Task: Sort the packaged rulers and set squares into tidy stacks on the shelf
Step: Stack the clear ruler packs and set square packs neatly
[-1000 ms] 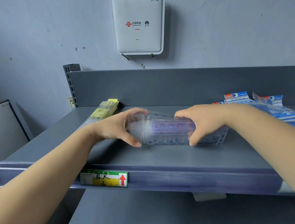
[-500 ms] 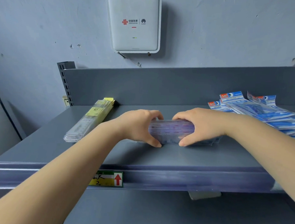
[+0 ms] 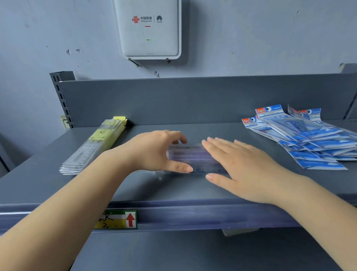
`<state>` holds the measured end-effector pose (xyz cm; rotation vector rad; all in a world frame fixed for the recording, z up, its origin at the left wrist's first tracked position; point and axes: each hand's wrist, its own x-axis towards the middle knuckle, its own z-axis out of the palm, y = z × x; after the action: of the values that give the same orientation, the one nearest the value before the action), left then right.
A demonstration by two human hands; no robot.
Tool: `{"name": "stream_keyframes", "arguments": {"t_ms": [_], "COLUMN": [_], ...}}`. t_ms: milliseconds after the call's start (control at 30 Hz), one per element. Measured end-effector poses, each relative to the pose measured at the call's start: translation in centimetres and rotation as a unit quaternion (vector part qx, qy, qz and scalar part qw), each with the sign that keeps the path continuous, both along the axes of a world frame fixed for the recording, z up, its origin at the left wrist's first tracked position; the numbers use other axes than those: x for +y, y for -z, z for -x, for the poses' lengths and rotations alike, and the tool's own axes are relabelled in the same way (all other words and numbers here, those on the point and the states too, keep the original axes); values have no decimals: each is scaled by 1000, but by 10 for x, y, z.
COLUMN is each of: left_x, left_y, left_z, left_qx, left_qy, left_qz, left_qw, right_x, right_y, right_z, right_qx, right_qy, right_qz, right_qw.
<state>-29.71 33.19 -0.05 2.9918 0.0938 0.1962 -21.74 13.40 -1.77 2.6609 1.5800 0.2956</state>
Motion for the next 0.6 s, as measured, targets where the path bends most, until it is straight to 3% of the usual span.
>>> {"name": "stream_keyframes", "arguments": {"t_ms": [267, 600], "left_x": [-4, -13], "left_y": [-1, 3], "left_z": [4, 8], "left_qx": [13, -11], "left_qy": [9, 30], "left_qz": [-40, -154], "left_qw": [999, 988], "right_x": [-18, -21], "right_y": [-7, -7], "right_z": [-9, -6], "right_qx": [16, -7], "right_qy": [51, 67], "right_qz": [22, 18], "right_qw": [998, 998]}}
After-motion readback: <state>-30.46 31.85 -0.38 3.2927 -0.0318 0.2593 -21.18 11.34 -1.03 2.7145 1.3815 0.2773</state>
